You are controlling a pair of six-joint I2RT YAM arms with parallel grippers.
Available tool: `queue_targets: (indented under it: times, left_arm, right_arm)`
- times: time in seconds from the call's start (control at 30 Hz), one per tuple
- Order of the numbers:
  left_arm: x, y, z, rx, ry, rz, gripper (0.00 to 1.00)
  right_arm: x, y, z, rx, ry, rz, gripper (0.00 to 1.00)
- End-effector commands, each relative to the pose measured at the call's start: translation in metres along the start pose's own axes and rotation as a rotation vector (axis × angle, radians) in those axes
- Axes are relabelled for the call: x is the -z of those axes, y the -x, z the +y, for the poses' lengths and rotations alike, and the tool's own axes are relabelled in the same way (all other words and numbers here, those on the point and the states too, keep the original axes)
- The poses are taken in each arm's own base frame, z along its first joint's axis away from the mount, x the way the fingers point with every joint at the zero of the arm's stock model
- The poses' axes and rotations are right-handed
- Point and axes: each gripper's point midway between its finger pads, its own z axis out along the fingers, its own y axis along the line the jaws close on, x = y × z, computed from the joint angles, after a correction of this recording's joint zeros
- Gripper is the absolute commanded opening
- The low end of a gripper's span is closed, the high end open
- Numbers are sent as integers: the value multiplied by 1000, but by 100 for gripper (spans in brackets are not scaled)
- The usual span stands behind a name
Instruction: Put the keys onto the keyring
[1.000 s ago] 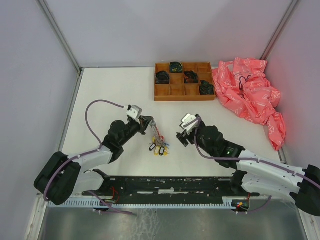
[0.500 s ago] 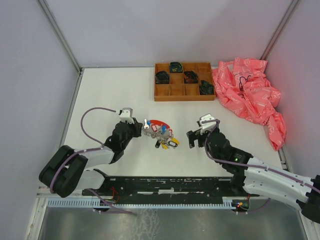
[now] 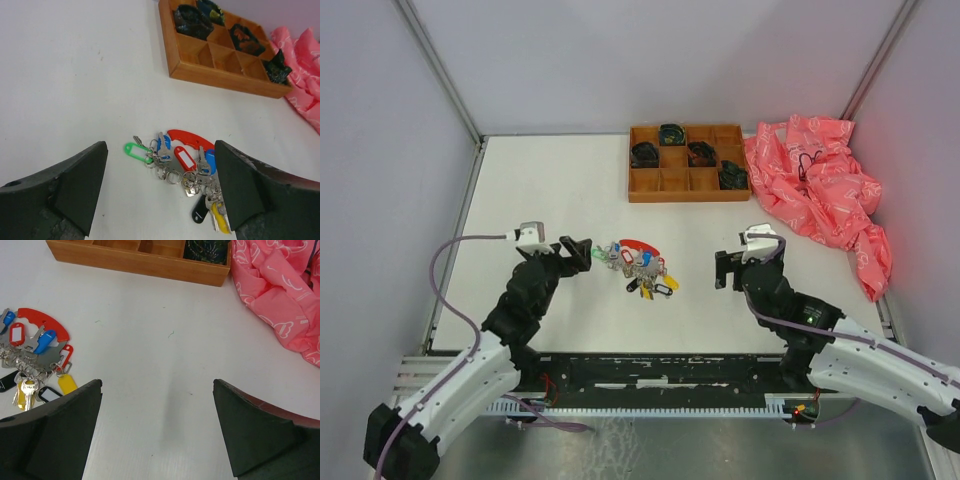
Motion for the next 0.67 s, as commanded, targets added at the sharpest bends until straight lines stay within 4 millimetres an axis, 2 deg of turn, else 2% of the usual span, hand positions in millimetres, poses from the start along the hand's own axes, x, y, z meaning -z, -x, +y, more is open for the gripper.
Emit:
queue_targets:
  times: [0.0, 0.1, 0.17, 0.47, 0.63]
  left_arm:
    - [21, 17, 7, 90, 44, -21, 95]
    - [30, 25, 12, 105, 54, -64, 100]
    - [31, 25, 12, 105, 39, -80, 99]
    - [25, 2, 21, 28, 36, -58, 99]
    - [22, -6, 14, -19, -21, -43, 99]
  right_arm:
    - [13, 25, -15, -28, -40, -36, 100]
    - [17, 27, -21, -31, -45, -61, 100]
    - [19, 30, -25, -29, -53, -80, 100]
    - [23, 36, -36, -16, -87, -112, 100]
    - [21, 35, -36, -8, -97, -111, 100]
